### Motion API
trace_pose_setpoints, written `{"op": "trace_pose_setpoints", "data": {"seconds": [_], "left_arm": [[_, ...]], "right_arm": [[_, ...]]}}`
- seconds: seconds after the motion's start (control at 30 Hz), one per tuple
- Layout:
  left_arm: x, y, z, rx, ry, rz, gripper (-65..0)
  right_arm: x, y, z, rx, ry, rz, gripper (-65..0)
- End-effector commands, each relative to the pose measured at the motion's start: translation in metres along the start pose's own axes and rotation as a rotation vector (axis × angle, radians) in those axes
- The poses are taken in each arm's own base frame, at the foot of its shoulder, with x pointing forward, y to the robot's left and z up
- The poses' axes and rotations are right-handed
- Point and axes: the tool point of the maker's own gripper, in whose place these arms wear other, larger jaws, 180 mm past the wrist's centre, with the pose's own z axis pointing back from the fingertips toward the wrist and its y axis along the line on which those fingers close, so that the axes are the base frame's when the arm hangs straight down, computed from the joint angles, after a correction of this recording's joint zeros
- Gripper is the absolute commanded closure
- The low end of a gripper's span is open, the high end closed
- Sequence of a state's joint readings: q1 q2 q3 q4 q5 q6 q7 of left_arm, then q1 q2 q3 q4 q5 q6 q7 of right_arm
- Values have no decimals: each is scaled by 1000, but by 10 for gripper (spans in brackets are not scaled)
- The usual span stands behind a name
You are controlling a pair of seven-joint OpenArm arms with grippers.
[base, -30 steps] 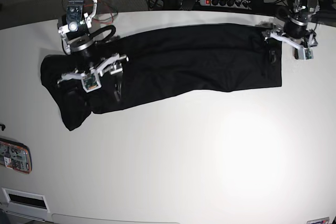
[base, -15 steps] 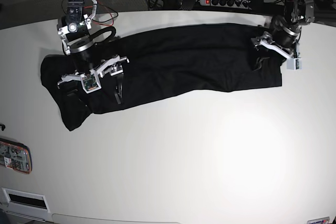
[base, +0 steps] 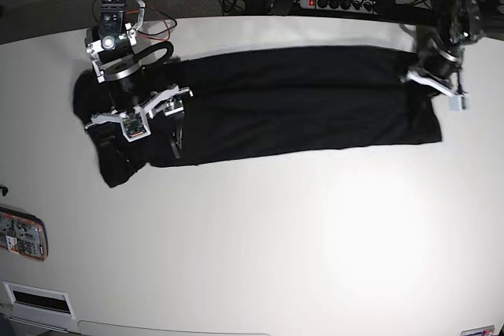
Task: Fold the T-shirt properly
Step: 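Grasp the strip ends and pull them apart to straighten it, then grasp the strip end with the left gripper and fold it toward the right gripper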
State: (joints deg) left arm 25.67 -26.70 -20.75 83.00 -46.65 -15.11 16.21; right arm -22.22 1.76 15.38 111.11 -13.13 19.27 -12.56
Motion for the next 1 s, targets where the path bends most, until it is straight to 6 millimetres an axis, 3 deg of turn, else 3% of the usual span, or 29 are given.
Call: {"op": "trace_pose_setpoints", "data": {"seconds": [0.0,0.13,0.2,0.33,0.37,0.43,0.67,0.87,0.97], "left_arm": [[25,14,-1,26,-63,-2,0],[48,69,8,140,-67,-23,0],[73,71,4,141,-105,-47,0],[101,68,8,136,-145,-95,0],[108,58,9,127,-163,-105,0],[102,35,14,99,-154,-114,0],[85,-88,38,-113,-175,-86,0],[71,-130,30,-190,-163,15,0],[51,-145,18,-207,-108,-22,0]], "right_arm": [[14,-3,1,-9,-54,-2,-458],[10,-2,3,-7,-43,-6,-458],[10,-2,3,-7,-43,-6,-458],[10,-2,3,-6,-40,-6,-458],[10,-2,3,-6,-40,-6,-458],[8,-2,3,-6,-33,-6,-458],[7,-13,6,-38,-28,0,-458],[6,-15,6,-43,-25,1,-458],[5,-15,7,-43,-23,0,-458]]}}
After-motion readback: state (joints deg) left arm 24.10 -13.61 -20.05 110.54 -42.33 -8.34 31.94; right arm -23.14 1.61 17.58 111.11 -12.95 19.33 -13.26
